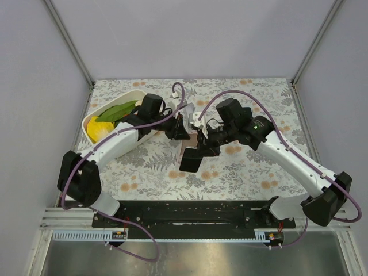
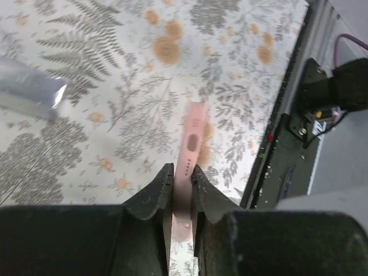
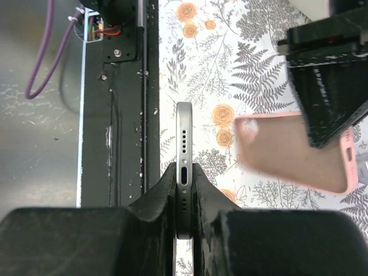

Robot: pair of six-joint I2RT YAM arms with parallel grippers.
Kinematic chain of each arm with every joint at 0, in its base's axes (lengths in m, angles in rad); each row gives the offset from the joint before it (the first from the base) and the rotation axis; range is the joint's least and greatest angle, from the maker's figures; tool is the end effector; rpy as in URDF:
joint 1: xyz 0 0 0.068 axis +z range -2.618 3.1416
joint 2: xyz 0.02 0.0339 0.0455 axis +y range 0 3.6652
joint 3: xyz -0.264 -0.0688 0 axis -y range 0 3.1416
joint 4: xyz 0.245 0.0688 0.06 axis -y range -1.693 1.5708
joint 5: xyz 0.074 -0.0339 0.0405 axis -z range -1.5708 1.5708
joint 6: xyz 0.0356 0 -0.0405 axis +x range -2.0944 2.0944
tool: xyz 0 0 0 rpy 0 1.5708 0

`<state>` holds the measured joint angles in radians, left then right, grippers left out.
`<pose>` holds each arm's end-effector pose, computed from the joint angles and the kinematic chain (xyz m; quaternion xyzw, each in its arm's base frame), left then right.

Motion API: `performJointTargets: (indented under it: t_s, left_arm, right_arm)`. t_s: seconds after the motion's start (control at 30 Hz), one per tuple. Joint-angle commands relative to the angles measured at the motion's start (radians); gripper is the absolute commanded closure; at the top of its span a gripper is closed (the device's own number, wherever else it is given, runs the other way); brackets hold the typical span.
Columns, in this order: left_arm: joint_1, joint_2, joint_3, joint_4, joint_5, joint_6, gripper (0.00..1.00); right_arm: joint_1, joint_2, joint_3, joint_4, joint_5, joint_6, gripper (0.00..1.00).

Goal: Take the phone out of the phone case
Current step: Remove the phone case from the phone.

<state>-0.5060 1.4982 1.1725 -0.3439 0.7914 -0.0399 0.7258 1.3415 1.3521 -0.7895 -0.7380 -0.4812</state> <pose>0.2762 -0.1820 0.2938 0.3552 0.7694 -0.4425 0.2934 0.1904 0.2009 0.3627 -0.6029 0.6296 0.3742 0.3164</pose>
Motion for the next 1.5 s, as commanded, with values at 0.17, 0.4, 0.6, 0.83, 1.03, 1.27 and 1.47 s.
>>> performJointTargets:
  t_s: [0.17, 0.4, 0.6, 0.83, 1.03, 1.27, 1.47]
  left_arm:
    - [0.070, 0.020, 0.023, -0.027, -0.066, 0.064, 1.00]
    - [0.101, -0.007, -0.082, -0.026, -0.038, 0.043, 1.00]
    - [0.136, -0.013, -0.151, -0.009, 0.006, 0.043, 1.00]
    - [0.162, 0.016, -0.203, 0.048, 0.042, -0.014, 1.00]
    - [0.204, 0.046, -0.206, 0.029, 0.060, -0.008, 1.00]
    - [0.231, 0.108, -0.200, -0.035, 0.019, 0.032, 0.93]
    - [0.231, 0.158, -0.197, -0.017, -0.020, 0.023, 0.80]
  right_arm:
    - [0.000, -0.036, 0.041, 0.016, -0.029, 0.013, 1.00]
    - [-0.090, -0.001, -0.010, 0.010, -0.119, 0.047, 1.00]
    - [-0.186, 0.059, -0.033, -0.036, -0.181, 0.026, 1.00]
    - [-0.216, 0.111, -0.085, -0.042, -0.164, -0.016, 1.00]
    - [-0.232, 0.145, -0.099, -0.054, -0.169, -0.036, 1.00]
    - [-0.239, 0.162, -0.102, -0.060, -0.169, -0.043, 1.00]
    - [-0.241, 0.171, -0.100, -0.060, -0.164, -0.048, 1.00]
